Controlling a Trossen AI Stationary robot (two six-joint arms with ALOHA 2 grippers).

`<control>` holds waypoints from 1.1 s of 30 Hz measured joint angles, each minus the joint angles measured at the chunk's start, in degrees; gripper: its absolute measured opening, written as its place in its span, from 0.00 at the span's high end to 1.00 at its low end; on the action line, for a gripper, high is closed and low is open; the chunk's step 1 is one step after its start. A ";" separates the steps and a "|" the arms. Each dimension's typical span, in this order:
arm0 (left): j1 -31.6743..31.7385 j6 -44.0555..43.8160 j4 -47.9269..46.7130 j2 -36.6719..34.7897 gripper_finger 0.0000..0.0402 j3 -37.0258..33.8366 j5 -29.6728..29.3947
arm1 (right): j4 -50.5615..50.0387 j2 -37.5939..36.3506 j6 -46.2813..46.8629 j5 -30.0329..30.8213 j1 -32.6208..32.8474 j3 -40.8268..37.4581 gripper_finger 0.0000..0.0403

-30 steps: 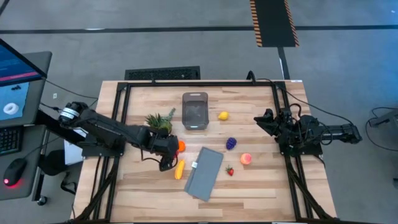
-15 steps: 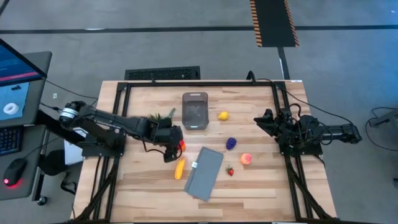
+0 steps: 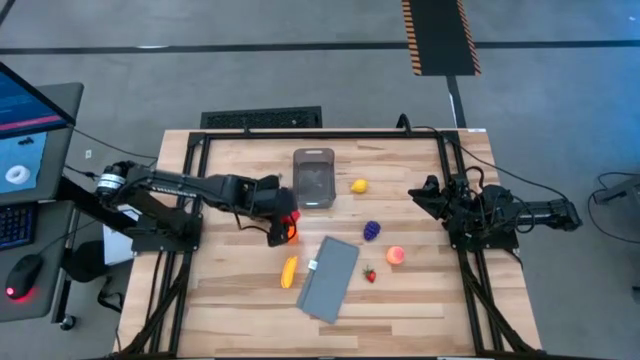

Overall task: Pick and placing Produce into tupperware
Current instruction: Put the red apple into the black bin

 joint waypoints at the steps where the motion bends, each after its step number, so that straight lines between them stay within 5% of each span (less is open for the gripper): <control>1: 0.57 0.43 0.26 0.00 0.32 -0.02 0.00 | 0.00 -0.01 0.00 0.00 0.00 0.00 0.51; 33: 15.20 11.04 13.33 0.00 0.32 0.00 0.54 | -0.01 0.00 0.00 0.00 0.00 0.00 0.51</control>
